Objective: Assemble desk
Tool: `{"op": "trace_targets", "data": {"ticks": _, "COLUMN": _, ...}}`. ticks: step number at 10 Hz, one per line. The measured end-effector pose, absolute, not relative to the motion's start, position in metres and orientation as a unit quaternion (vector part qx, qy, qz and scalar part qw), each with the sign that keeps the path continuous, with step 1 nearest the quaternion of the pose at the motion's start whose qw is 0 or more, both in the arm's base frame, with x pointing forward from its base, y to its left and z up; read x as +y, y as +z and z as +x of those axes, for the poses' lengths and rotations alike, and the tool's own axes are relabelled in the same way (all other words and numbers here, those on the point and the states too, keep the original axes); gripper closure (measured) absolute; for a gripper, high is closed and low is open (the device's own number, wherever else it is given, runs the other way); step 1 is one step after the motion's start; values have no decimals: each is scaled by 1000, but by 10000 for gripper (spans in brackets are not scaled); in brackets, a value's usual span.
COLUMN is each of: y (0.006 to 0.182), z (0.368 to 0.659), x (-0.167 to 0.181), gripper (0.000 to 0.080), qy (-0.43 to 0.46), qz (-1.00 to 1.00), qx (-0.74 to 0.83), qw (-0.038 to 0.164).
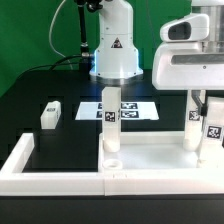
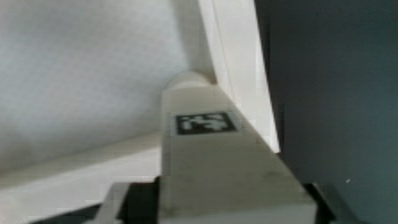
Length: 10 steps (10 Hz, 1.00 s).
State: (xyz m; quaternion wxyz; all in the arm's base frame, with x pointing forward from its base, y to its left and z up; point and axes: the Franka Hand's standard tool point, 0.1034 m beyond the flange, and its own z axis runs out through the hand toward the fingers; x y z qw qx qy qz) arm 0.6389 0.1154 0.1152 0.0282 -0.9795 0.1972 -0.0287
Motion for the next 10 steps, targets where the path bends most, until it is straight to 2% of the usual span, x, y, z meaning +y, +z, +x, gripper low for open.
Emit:
{"op": "trace_targets", "data": {"ticks": 4, "y": 115, "z": 640, "x": 112, "gripper": 506, "qy": -19, "qz": -886, "qx": 462, "qw": 35}}
{"op": "trace_targets", "data": {"ticks": 7, "y": 113, "z": 640, "x": 106, "gripper": 507, "qy": 10, "qz": -749, "qx": 658, "qw": 74}}
{"op": "trace_targets", "data": {"ticks": 9, "y": 112, "z": 640, "x": 106, "gripper": 507, "qy": 11, "qz": -730, "qx": 679, "qw": 78}}
{"op": "trace_targets", "data": {"ticks": 10, "y": 112, "z": 640, "x": 106, "gripper": 397, "qy": 11, "qz": -736, "qx": 673, "qw": 77}}
